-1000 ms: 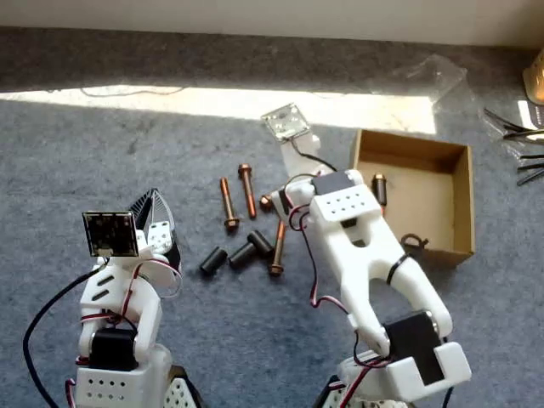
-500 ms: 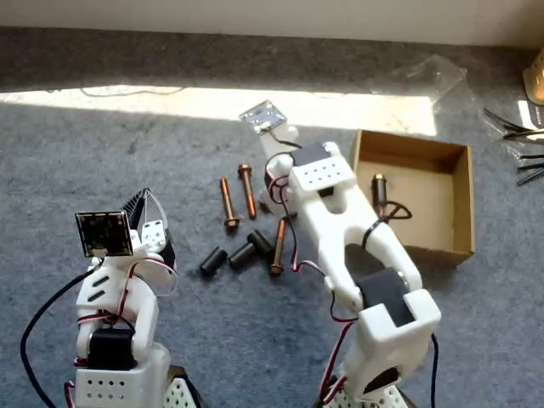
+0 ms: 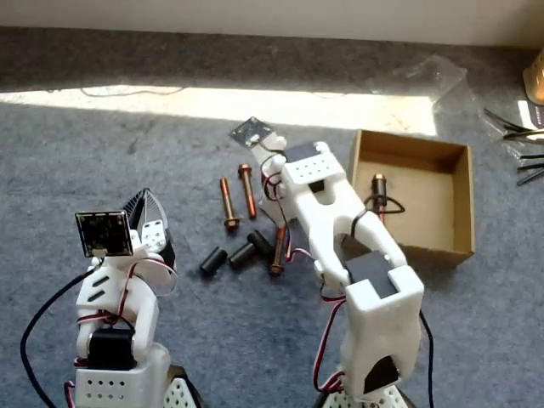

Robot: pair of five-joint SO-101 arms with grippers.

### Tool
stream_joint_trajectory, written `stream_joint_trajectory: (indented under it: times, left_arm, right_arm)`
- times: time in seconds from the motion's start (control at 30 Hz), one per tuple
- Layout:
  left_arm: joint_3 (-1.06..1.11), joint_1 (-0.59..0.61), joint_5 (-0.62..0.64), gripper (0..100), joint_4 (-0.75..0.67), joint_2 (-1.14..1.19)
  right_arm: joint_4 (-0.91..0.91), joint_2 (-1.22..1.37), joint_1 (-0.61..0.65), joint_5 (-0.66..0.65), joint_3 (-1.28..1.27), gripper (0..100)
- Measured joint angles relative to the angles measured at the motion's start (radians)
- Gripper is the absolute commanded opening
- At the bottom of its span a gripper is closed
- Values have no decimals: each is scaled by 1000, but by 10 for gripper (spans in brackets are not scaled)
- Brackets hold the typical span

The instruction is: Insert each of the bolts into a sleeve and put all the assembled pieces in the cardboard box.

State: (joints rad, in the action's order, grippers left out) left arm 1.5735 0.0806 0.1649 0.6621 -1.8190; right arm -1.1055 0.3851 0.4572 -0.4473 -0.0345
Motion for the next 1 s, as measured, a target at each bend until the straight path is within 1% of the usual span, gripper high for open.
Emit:
stream_joint_trajectory:
  times: [0.23, 0.57, 0.63, 0.8, 1.0]
  left_arm:
    - [0, 0, 0, 11, 0, 0]
    - [0, 0, 0, 11, 0, 0]
    - [0, 0, 0, 11, 0, 0]
    - [0, 0, 0, 11, 0, 0]
    - [0, 0, 0, 11, 0, 0]
  right_arm:
    - [94, 49, 0, -8, 8, 124]
    - [103, 51, 2, -8, 8, 122]
    - [103, 51, 2, -8, 8, 102]
    - [109, 51, -29, -8, 8, 14]
    - [114, 51, -55, -6, 8, 4]
